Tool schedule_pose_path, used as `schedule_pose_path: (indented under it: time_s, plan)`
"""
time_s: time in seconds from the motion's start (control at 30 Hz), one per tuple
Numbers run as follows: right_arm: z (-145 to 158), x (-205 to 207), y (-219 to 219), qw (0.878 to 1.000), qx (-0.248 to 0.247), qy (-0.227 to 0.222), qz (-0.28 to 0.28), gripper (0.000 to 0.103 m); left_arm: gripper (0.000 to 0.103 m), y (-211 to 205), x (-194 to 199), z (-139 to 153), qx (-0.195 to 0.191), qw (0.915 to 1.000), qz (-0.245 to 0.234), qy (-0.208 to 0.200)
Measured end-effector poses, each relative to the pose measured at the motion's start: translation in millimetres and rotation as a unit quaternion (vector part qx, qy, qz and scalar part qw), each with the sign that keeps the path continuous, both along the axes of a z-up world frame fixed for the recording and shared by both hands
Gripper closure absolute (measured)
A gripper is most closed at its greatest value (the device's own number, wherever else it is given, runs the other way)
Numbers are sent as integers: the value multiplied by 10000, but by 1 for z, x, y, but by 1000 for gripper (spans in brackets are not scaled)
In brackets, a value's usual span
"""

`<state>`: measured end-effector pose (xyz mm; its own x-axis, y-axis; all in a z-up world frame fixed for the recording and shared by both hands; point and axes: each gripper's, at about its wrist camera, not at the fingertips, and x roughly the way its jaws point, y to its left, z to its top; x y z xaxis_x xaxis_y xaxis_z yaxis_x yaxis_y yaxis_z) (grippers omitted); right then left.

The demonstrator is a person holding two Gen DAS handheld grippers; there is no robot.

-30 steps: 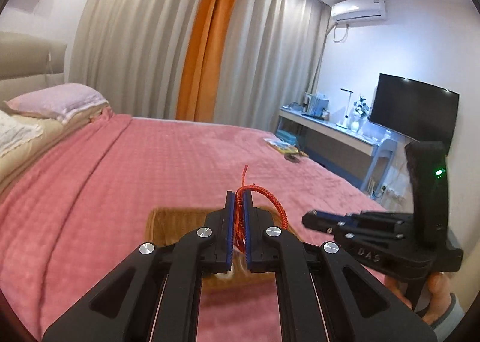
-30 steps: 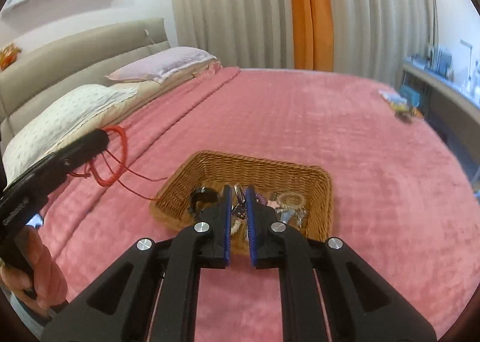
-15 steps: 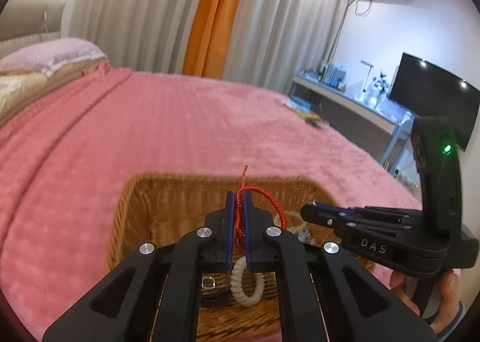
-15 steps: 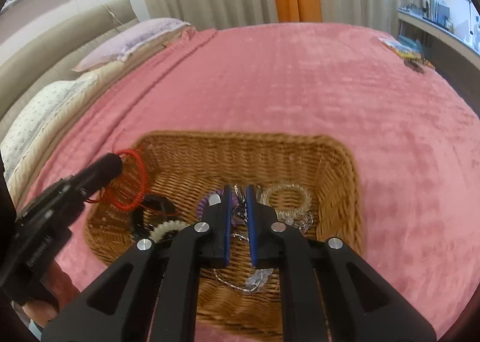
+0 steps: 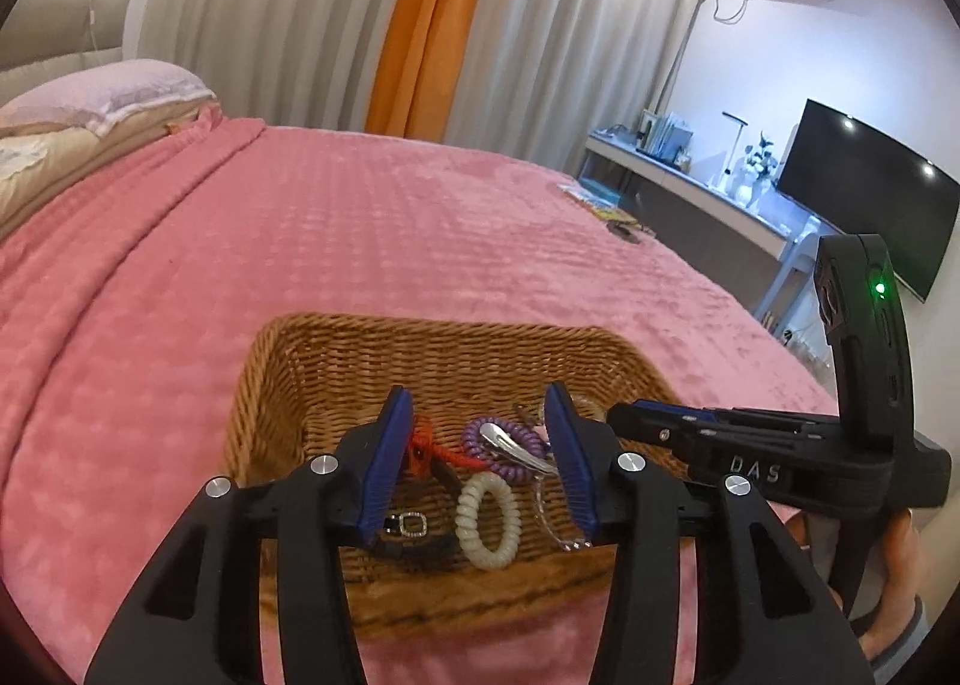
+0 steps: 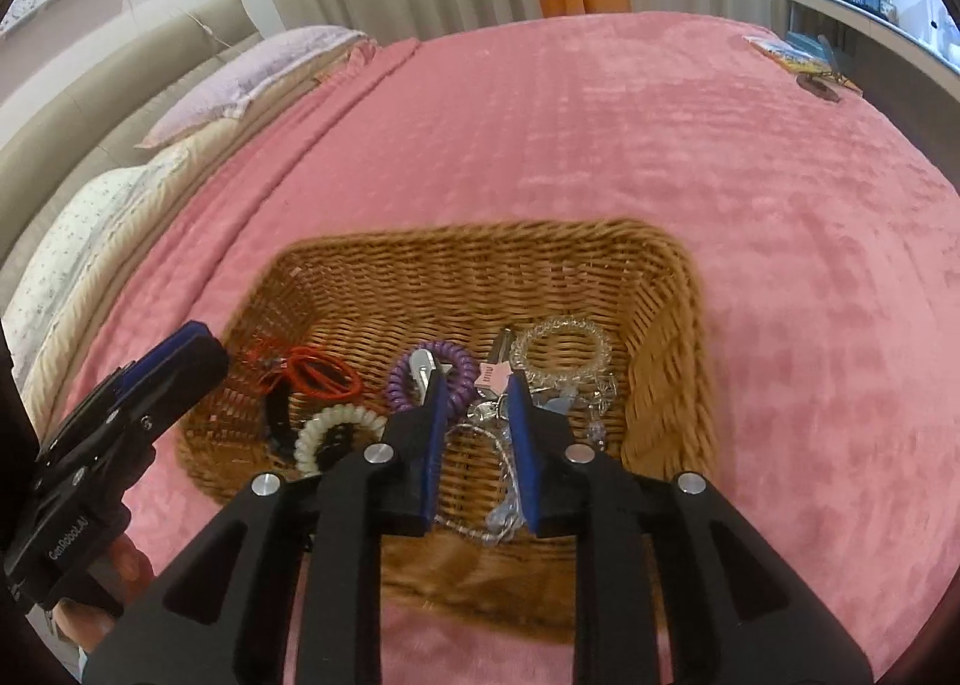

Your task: Organize jewelry

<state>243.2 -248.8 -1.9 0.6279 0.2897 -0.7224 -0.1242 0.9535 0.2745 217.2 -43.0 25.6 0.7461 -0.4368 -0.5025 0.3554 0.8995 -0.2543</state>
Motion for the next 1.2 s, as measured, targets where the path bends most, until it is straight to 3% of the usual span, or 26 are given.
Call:
schedule_pose_path:
  time_s: [0.13,0.27,0.37,0.47,0.53,0.63,0.83,0.87,0.93,1.0,1.07,1.2]
  plan:
    - [19,-22,-1,9998,-15,-172,25,81,47,6,-21,15,-92,9999,-13,-86]
    - [45,-59,4,9984,-110,-562,18,61,34,18,-54,36,-214,9993,33,-298]
    - [63,-99,7,9950,-124,-989,-71,58,23,26,-88,53,-260,9978,121,-593]
    - [71,-140,6,9906,-14,-1353,-186,56,14,28,-127,64,-47,9951,219,-959]
    - [71,-166,10,9856,-189,-1649,-324,48,9,26,-149,65,180,9923,308,-1189]
    - [62,-202,18,9741,-579,-2124,-514,44,8,23,-185,57,402,9866,521,-1495]
    - [32,-247,33,9536,-1091,-2662,-886,35,8,27,-225,32,332,9780,772,-1908]
    - [27,-252,34,9502,-1133,-2760,-897,34,8,23,-228,24,463,9759,680,-2021]
    - [12,-257,36,9424,-1309,-2900,-1036,30,8,17,-229,6,834,9679,949,-2172]
    - [-1,-255,32,9450,-1261,-2821,-1071,30,8,13,-225,-12,958,9652,1190,-2123]
    - [-11,-251,31,9469,-1256,-2740,-1122,30,8,15,-218,-27,816,9690,1283,-1946]
    - [-17,-249,28,9491,-1174,-2681,-1160,29,8,17,-210,-32,912,9698,1439,-1745]
